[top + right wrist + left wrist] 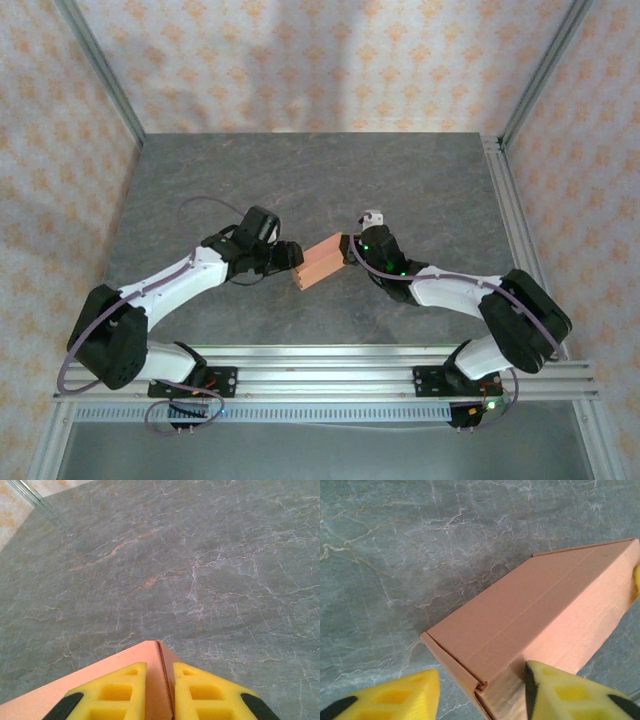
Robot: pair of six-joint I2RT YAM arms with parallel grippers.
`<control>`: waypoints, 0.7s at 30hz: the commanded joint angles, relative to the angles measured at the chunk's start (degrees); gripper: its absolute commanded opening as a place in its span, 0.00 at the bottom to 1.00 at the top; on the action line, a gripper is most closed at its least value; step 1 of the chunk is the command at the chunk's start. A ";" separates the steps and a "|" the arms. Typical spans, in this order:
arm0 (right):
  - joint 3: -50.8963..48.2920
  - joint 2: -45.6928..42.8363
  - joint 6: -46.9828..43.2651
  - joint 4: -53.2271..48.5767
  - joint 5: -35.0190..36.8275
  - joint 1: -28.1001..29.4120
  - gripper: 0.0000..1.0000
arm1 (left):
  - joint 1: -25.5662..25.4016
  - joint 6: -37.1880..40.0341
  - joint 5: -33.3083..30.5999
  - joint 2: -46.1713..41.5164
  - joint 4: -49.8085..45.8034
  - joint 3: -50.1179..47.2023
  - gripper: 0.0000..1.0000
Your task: Fold the paper box
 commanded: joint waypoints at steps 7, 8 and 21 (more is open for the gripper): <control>-0.93 2.41 -0.37 -8.01 -0.30 -0.16 0.13 | -0.15 2.87 -0.20 -2.50 -11.38 1.13 0.96; -0.80 2.43 -0.51 -8.06 -0.28 -0.17 0.13 | -0.15 2.85 0.41 -2.68 -11.32 1.46 0.95; -0.83 2.17 -1.63 -9.07 -0.41 -0.17 0.13 | -0.04 3.94 1.73 -0.60 -12.32 4.34 0.73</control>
